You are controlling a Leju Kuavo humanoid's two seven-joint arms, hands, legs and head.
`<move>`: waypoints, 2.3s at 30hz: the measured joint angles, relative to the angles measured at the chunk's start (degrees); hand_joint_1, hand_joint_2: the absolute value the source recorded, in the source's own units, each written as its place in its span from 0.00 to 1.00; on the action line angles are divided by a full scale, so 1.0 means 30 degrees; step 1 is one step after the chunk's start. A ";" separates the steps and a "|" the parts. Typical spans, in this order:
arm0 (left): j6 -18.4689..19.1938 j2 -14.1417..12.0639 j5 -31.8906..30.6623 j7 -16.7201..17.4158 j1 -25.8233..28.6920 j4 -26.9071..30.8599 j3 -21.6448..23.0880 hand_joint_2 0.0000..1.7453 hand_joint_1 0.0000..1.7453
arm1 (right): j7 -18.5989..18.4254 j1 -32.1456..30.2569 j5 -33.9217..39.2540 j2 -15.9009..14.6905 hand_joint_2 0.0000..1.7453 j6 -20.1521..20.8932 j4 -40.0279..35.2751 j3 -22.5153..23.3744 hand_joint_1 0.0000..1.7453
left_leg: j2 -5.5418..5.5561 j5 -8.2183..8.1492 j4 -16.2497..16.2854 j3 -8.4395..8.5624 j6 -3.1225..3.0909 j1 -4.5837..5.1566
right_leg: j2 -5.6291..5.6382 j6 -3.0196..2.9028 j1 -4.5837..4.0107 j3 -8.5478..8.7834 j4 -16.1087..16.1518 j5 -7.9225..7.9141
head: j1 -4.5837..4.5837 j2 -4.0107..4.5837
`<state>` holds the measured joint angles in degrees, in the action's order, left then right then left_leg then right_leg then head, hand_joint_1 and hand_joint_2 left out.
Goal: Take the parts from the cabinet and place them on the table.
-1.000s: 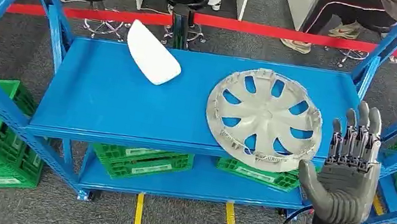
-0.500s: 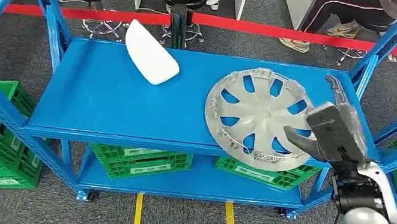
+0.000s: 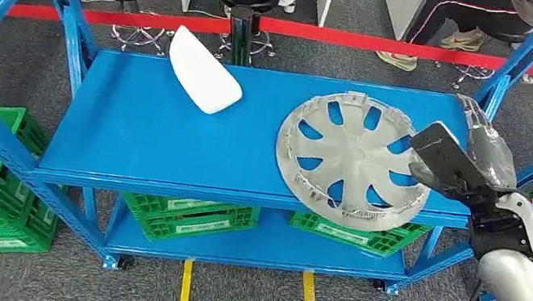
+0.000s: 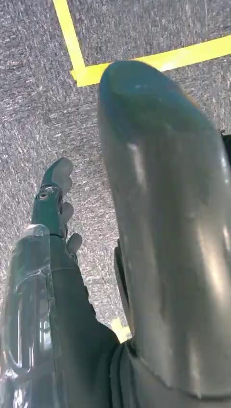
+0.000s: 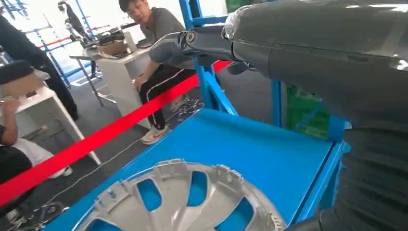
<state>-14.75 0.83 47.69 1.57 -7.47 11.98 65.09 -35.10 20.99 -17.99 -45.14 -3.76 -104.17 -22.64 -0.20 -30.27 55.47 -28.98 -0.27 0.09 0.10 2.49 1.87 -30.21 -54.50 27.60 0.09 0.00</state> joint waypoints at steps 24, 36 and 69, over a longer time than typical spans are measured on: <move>0.0051 0.0044 -0.0598 0.0357 -0.0242 0.0000 0.0007 0.00 0.00 | -0.0478 0.1549 -0.3163 -0.1049 1.00 0.4526 0.1625 -0.2120 0.00 | -0.0055 0.0000 -0.0005 -0.0024 0.0000 -0.0003 | -0.0003 0.0000 -0.0002 0.0001 -0.0006 0.0001 | 0.0000 0.0000; -0.0860 -0.0488 -0.0204 0.0204 -0.0642 0.0000 0.0160 0.00 0.00 | 0.2244 0.3482 -0.2710 0.2223 1.00 0.4757 0.3308 -0.5749 0.00 | -0.0446 -0.0029 -0.0017 0.0003 0.0001 -0.0026 | 0.0167 -0.0002 -0.0024 -0.0012 -0.0055 0.0000 | 0.0000 0.0000; 0.0051 -0.0437 0.0073 0.0605 -0.0480 0.0000 0.0160 0.00 0.00 | 0.0990 0.5194 -0.3103 0.3855 1.00 0.8234 0.7883 -1.0557 0.00 | -0.0097 -0.0038 -0.0001 -0.0008 0.0021 -0.0014 | 0.0050 -0.0023 -0.0018 -0.0023 -0.0048 0.0016 | 0.0022 0.0000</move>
<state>-14.60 -0.48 47.91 3.39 -8.91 11.98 65.57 -32.13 36.57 -27.30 -33.57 20.94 -80.52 -54.32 -0.49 -30.38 55.46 -29.00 -0.20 0.04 0.25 2.43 1.81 -30.28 -54.64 27.65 0.15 0.00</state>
